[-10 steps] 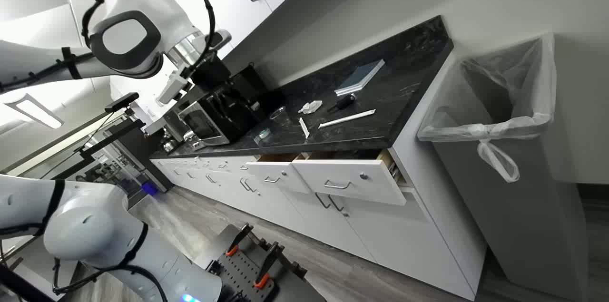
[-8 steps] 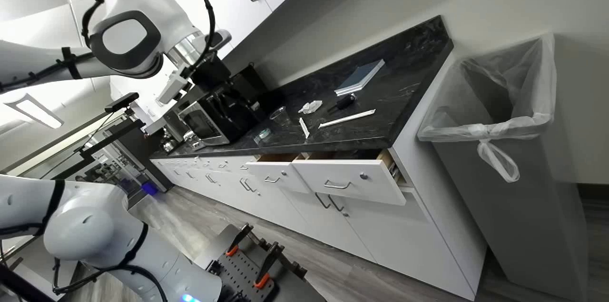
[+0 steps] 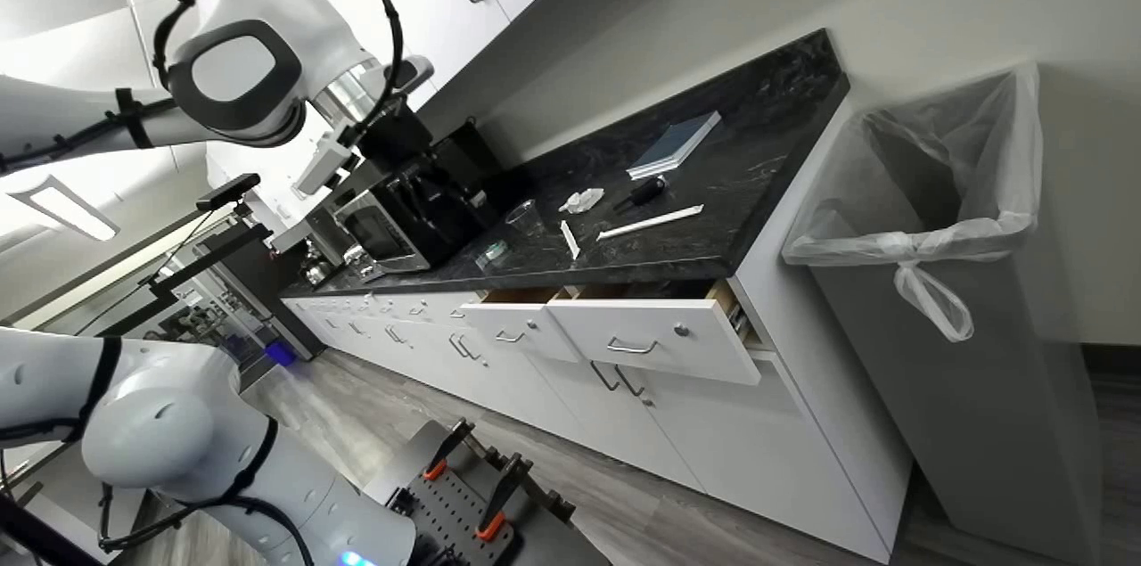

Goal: Put the paper in the bin

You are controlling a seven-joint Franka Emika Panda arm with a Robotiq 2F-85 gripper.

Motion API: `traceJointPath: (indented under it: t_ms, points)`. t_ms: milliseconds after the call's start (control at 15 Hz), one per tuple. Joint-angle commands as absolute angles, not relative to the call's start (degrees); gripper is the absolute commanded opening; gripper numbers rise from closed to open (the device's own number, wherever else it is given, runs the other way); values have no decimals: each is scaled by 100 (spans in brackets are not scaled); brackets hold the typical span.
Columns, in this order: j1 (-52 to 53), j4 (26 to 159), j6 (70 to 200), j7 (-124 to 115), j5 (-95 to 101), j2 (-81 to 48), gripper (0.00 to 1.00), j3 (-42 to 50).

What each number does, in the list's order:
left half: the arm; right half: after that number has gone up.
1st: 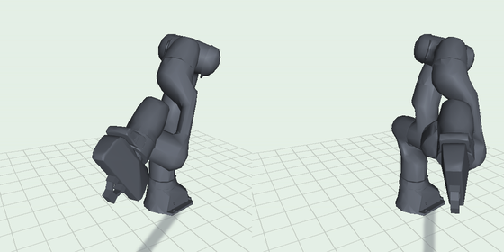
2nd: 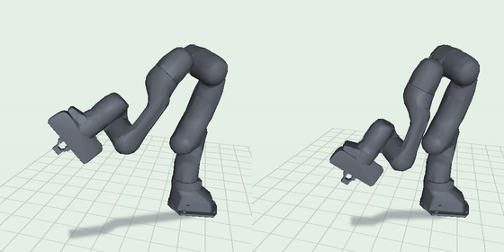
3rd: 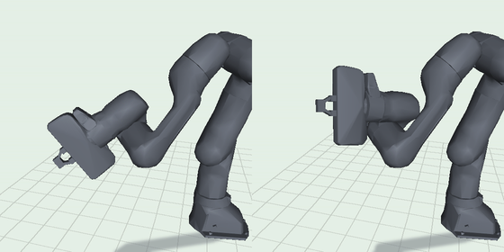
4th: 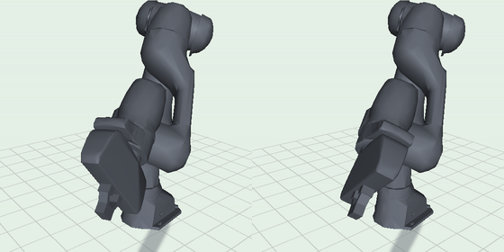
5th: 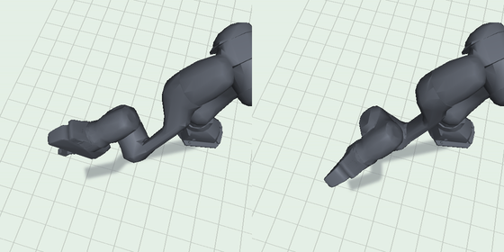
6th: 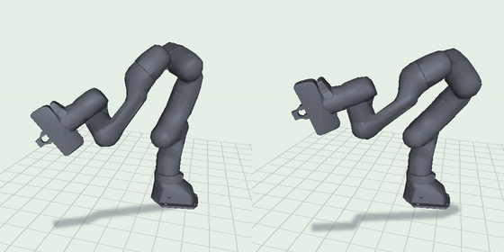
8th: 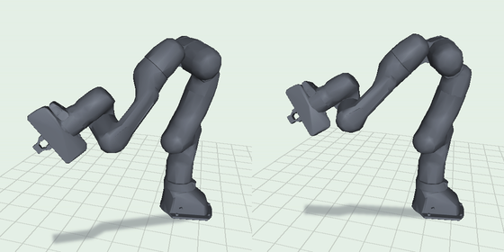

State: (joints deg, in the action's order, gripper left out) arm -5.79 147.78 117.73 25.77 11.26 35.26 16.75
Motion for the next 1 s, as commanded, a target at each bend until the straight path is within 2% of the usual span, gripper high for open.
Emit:
traceJointPath:
  t_ms: [0,400,733,933]
  points:
    - [-480,14823,12010,2552,939,3536,100,1556]
    - [351,14897,13584,1932,262,3112,100,710]
    - [803,14809,15539,919,68,2187,100,-260]
    - [811,14918,15555,845,180,2266,100,-359]
